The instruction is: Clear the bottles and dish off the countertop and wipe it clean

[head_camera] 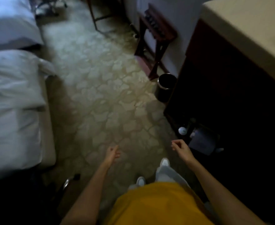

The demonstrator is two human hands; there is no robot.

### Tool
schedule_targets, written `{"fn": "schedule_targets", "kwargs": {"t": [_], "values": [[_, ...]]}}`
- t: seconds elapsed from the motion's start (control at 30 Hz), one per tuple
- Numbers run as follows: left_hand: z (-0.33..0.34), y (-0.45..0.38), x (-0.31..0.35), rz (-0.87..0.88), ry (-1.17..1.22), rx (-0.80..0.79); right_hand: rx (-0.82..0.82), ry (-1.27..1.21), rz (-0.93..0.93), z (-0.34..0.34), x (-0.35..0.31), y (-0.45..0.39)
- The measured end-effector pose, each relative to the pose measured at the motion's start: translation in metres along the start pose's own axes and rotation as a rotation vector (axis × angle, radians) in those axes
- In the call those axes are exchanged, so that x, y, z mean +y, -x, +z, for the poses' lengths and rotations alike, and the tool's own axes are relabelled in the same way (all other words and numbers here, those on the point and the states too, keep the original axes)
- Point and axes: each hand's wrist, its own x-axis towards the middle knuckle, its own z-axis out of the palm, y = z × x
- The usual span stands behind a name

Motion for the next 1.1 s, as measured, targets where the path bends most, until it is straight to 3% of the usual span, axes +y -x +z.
{"fn": "schedule_targets", "kwargs": {"t": [0.1,0.2,0.37,0.57,0.73,0.93,1.1], "values": [[-0.021,0.008,-0.060,-0.198,0.120,0.019,-0.051,0.098,0.123,0.007,0.035,-0.004],[-0.025,0.002,-0.069,-0.308,0.191,-0.016,-0.082,0.138,0.257,0.003,0.051,-0.022],[-0.043,-0.051,0.025,-0.210,0.204,-0.013,-0.052,0.127,0.354,0.005,0.030,-0.069],[-0.092,-0.119,0.173,0.002,0.186,0.038,-0.166,0.093,0.472,0.042,-0.005,-0.166],[-0.148,-0.159,0.211,-0.022,0.210,0.134,-0.272,0.145,0.392,0.093,-0.132,-0.289],[-0.195,-0.197,0.150,-0.360,0.282,0.202,-0.347,0.120,0.137,0.166,-0.325,-0.397],[-0.224,-0.249,0.148,-0.523,0.359,0.145,-0.405,0.183,0.165,0.204,-0.367,-0.464]]}}
